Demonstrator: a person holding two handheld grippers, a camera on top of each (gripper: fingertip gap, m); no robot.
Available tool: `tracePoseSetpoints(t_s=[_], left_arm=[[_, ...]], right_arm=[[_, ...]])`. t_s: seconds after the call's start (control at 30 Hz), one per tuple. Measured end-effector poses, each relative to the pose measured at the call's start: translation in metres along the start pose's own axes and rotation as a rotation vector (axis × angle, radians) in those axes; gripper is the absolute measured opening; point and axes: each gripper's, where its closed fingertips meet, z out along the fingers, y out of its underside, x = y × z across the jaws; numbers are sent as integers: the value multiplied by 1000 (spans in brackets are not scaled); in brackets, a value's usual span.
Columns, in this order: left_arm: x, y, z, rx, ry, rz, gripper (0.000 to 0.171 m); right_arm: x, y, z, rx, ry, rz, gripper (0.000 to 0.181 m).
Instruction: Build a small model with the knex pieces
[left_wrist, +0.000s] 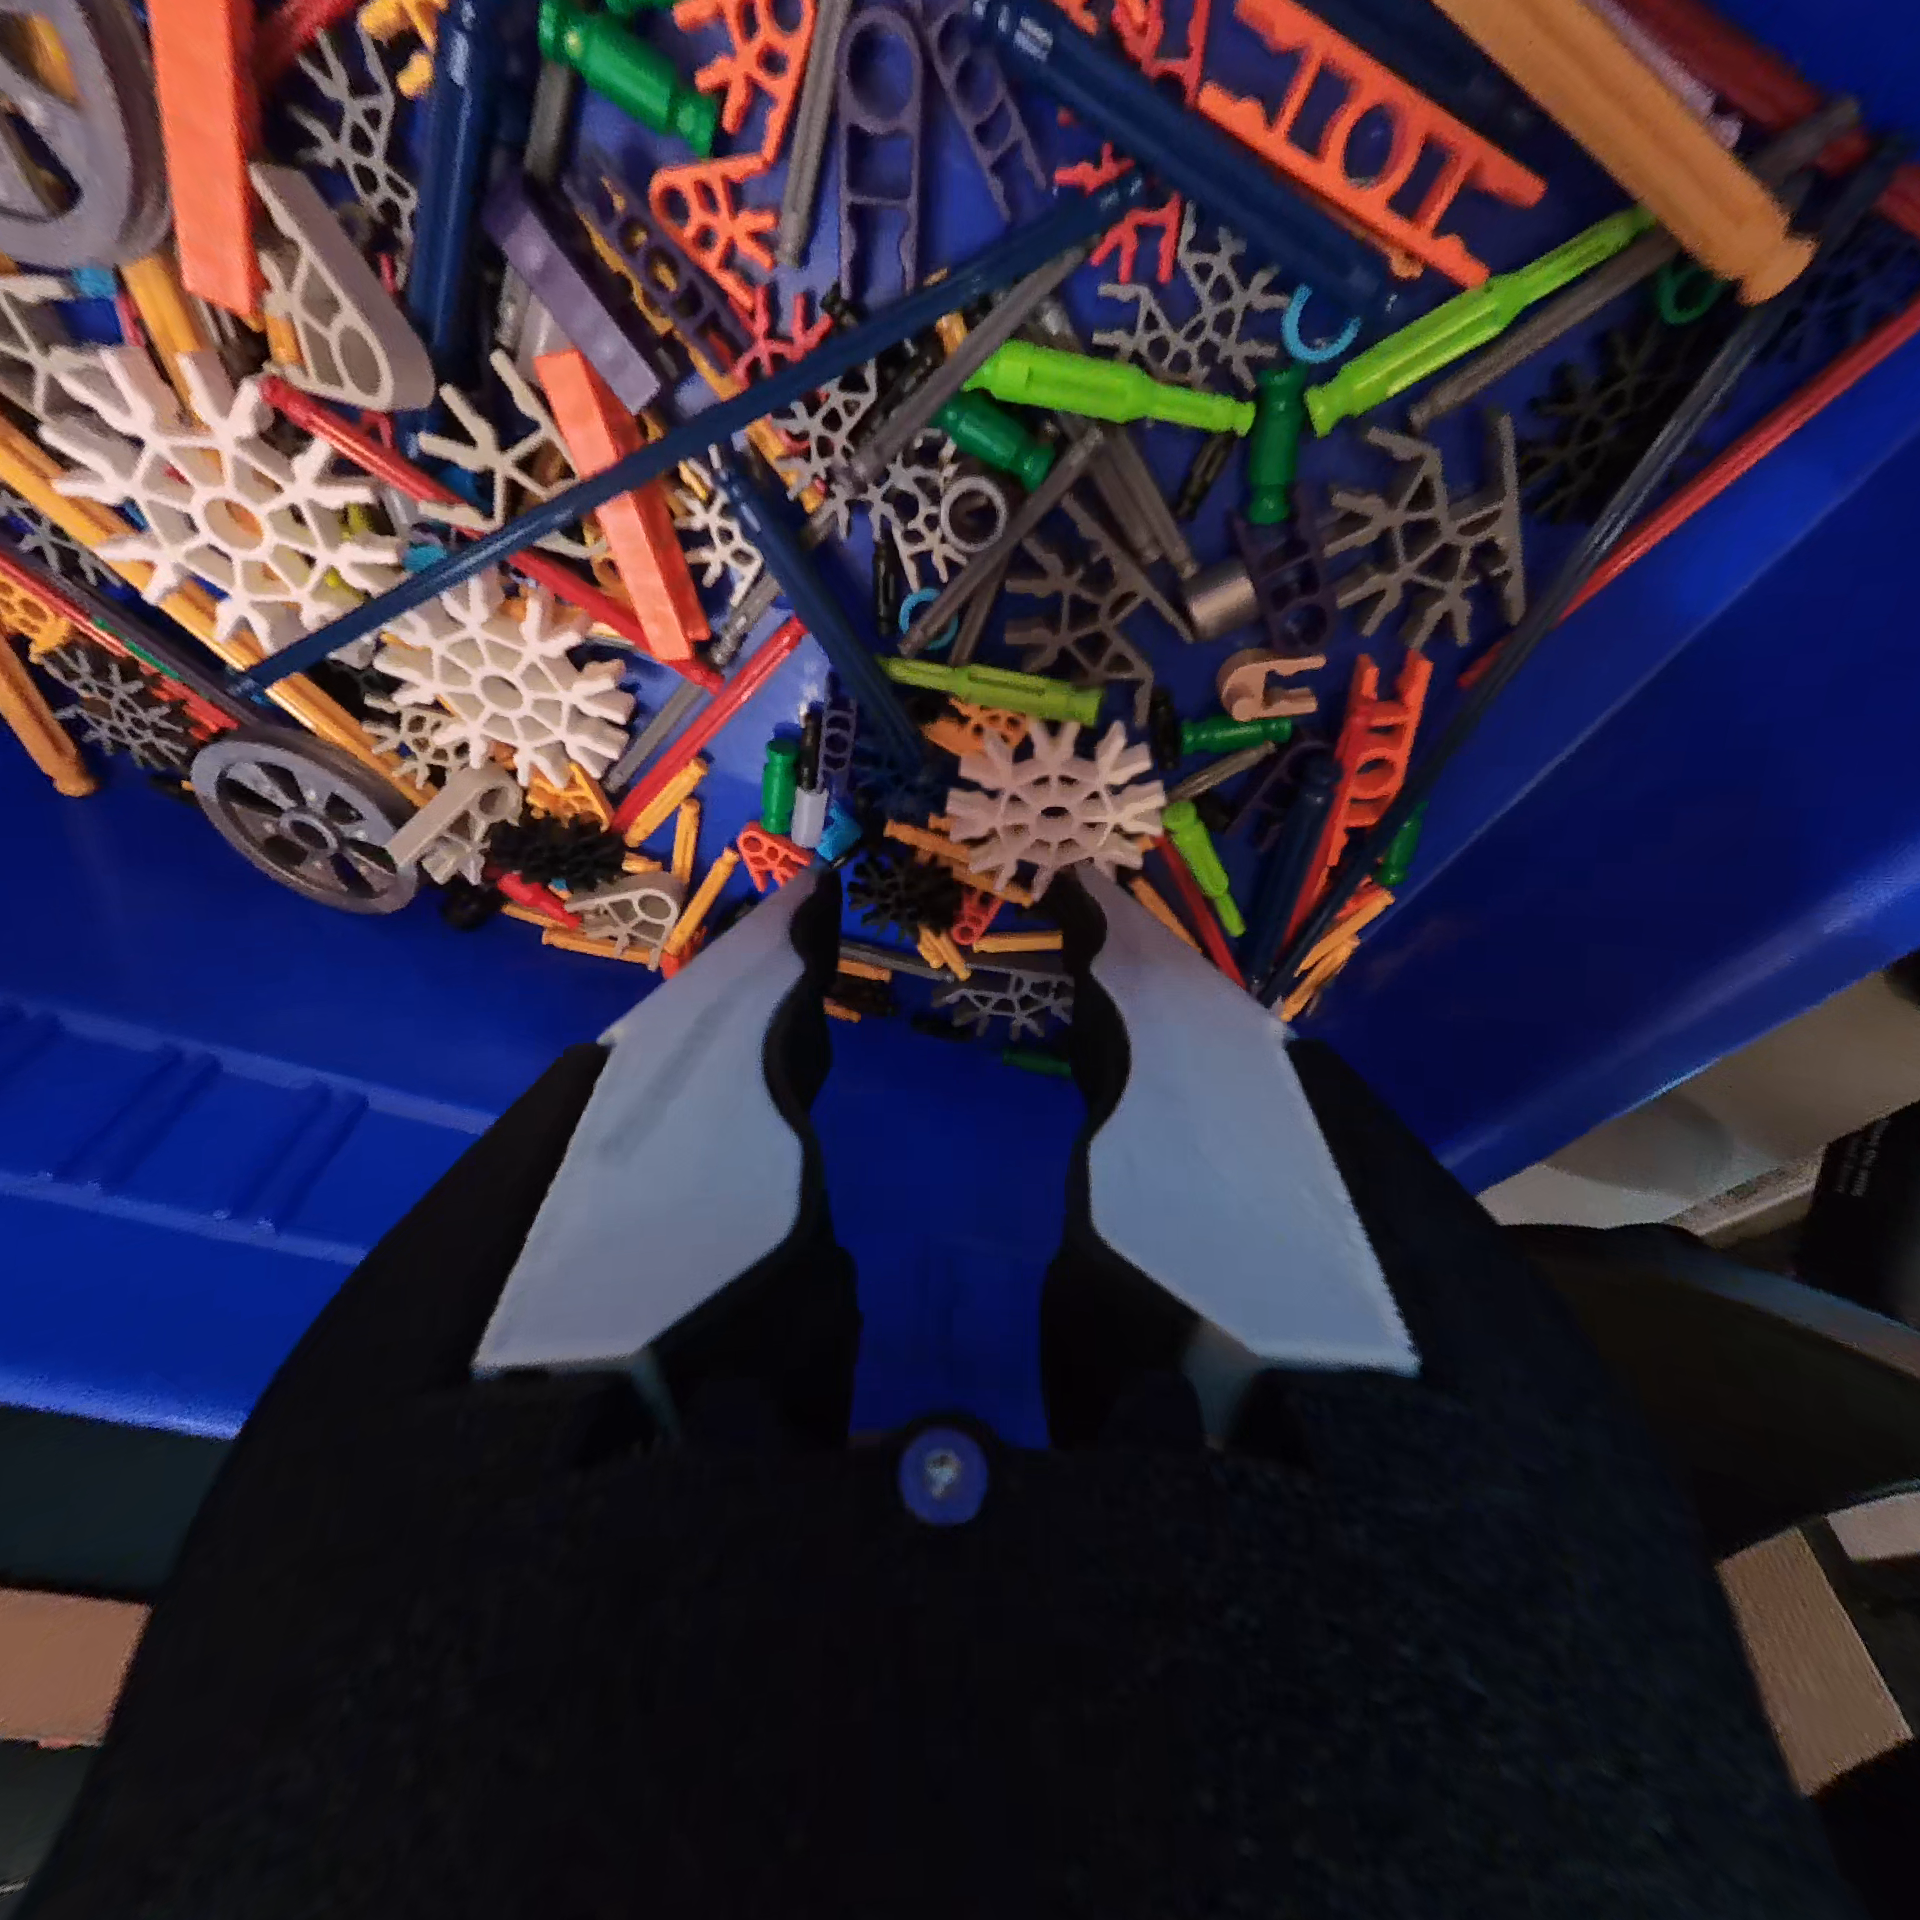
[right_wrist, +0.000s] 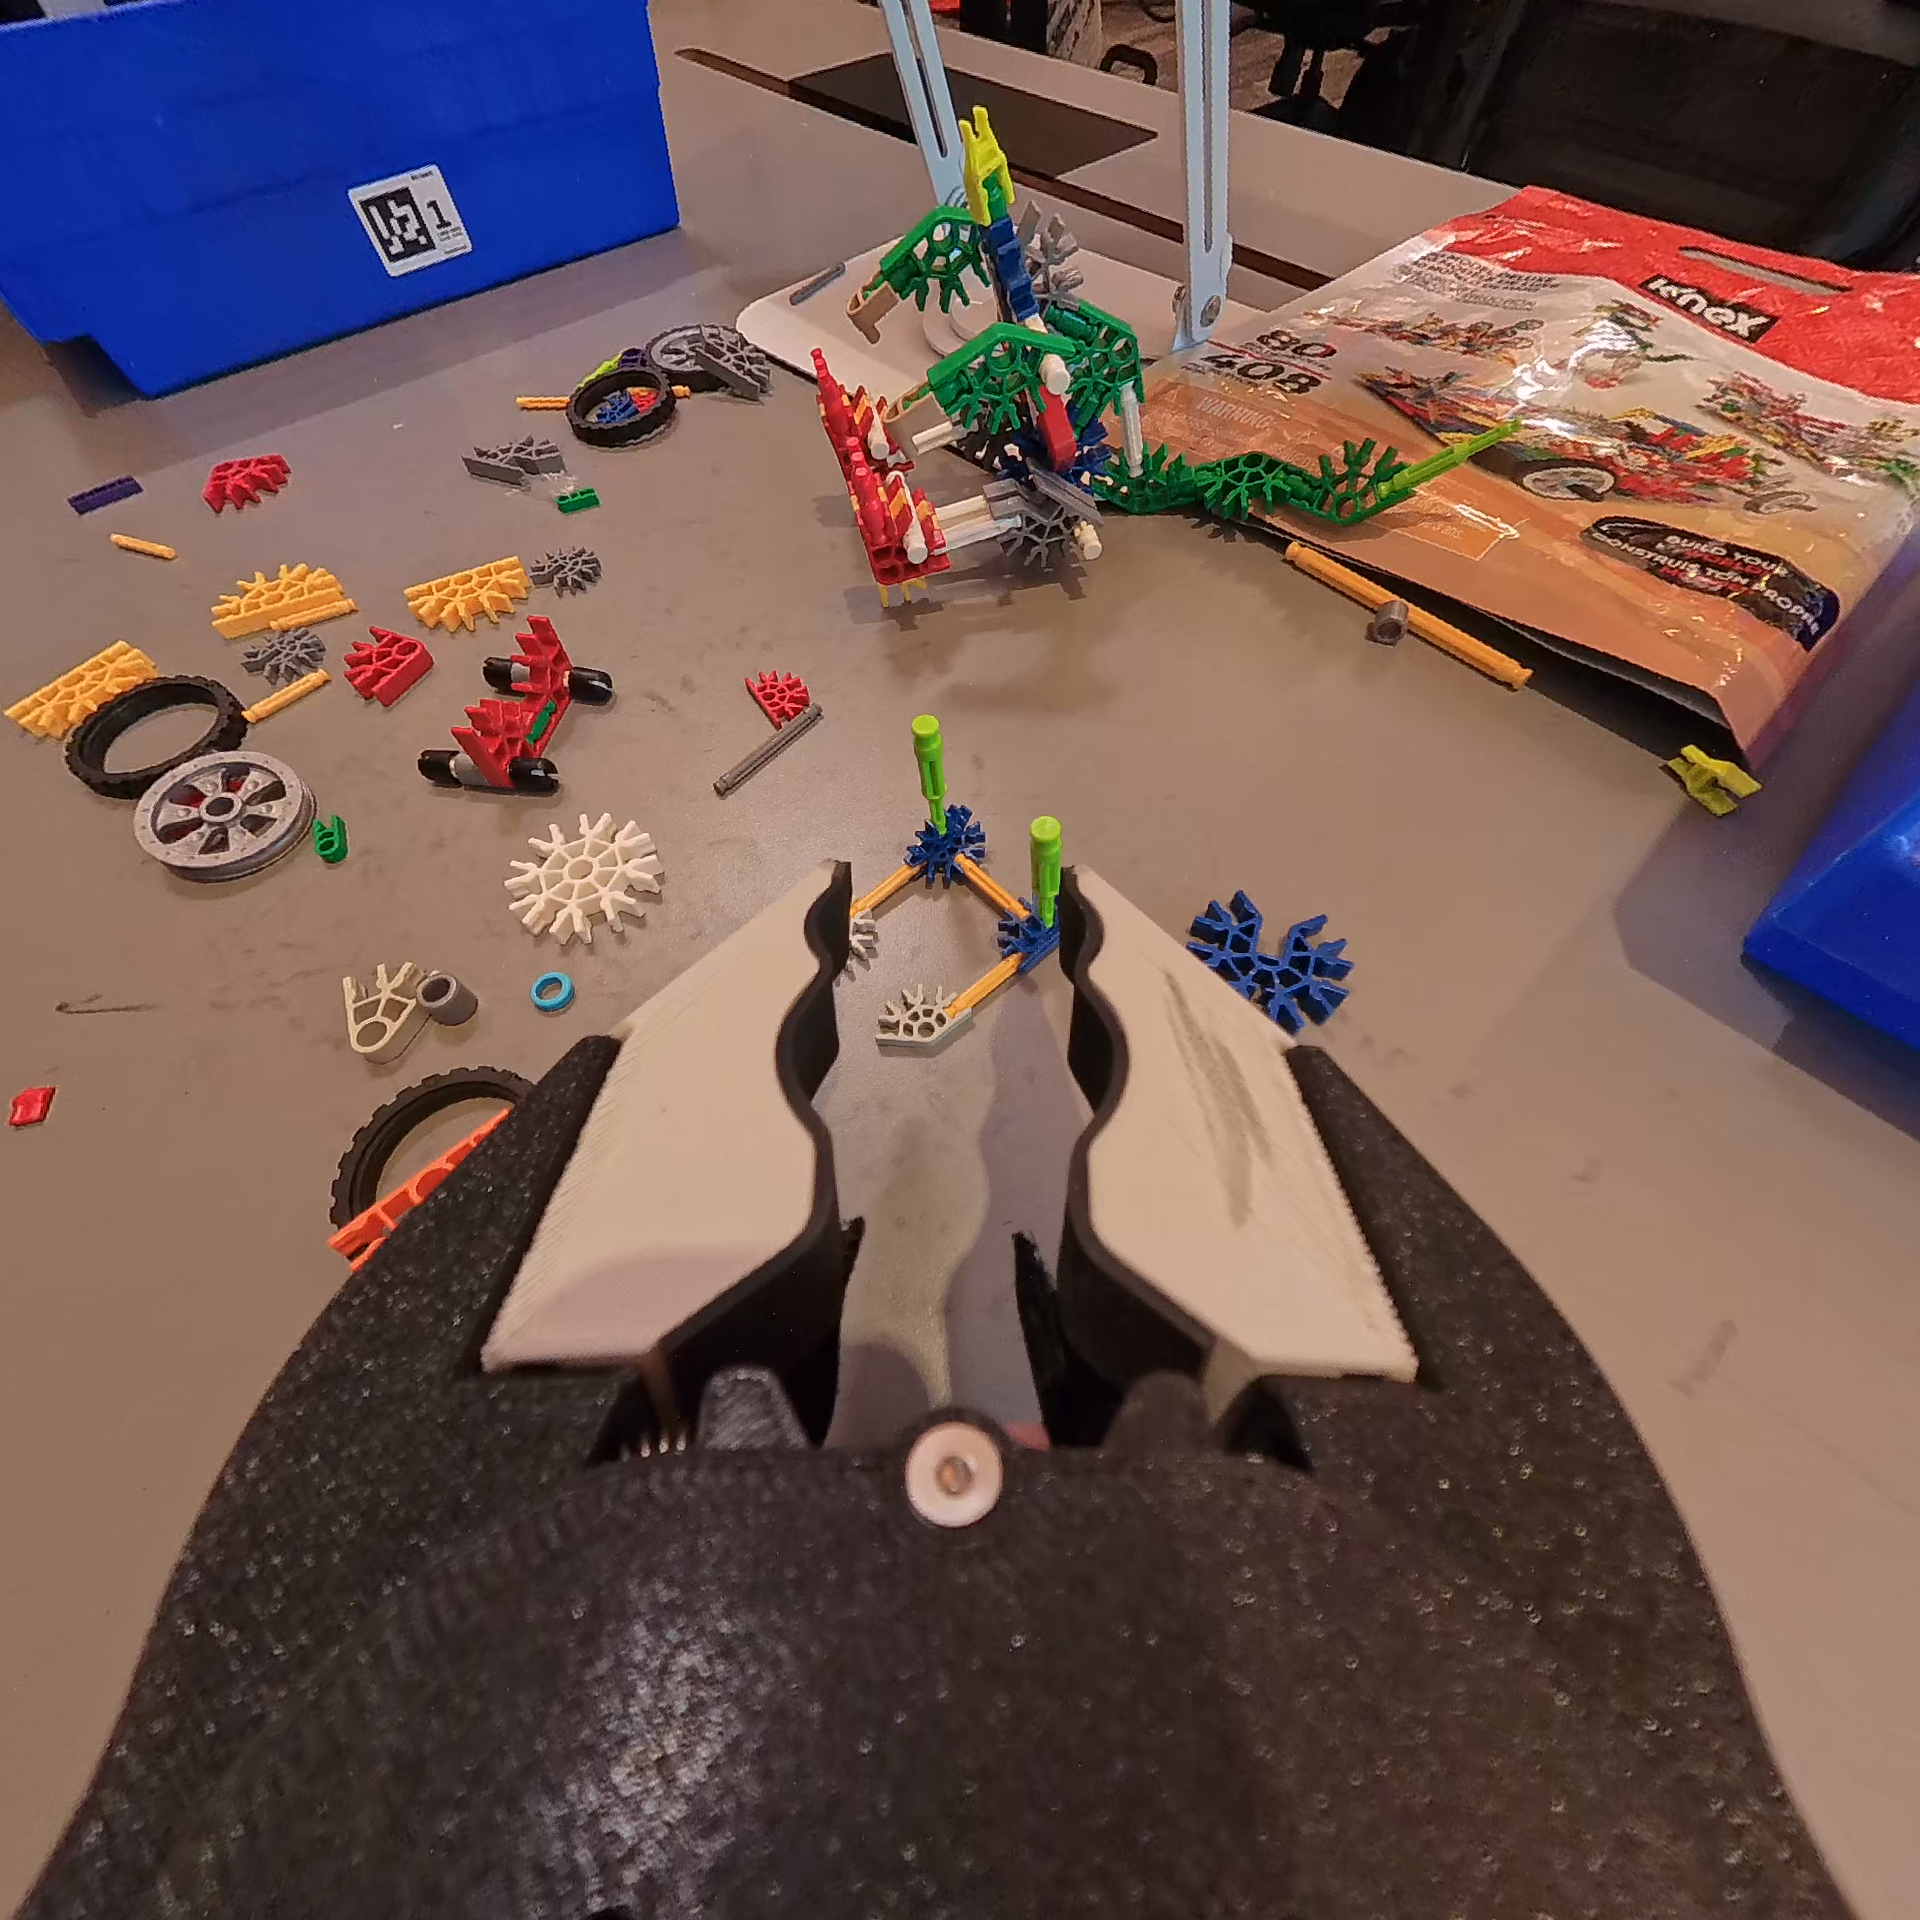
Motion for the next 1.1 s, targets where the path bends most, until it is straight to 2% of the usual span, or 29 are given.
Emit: tracePoseSetpoints(t_s=[0.13,0.2,0.3,0.47,0.53,0.77,1.1], left_arm=[[1,-6,0,23,15,19,24],[-5,-8,0,28,-24,26,6],[-12,-9,2,25,-61,37,0],[-45,-20,-9,113,-232,13,2],[-49,-21,-16,144,-249,-3,6],[-36,-10,-18,131,-196,-11,21],[-5,-8,-14,131,-101,6,23]], right_arm=[[0,0,0,3,-1,4,39],[1,0,0,4,-2,6,39],[1,-1,-1,5,-3,10,39],[2,-1,-1,9,-5,18,39],[2,-1,-1,9,-5,19,39],[2,-1,-1,10,-6,22,39],[1,-1,-1,10,-6,20,39]])
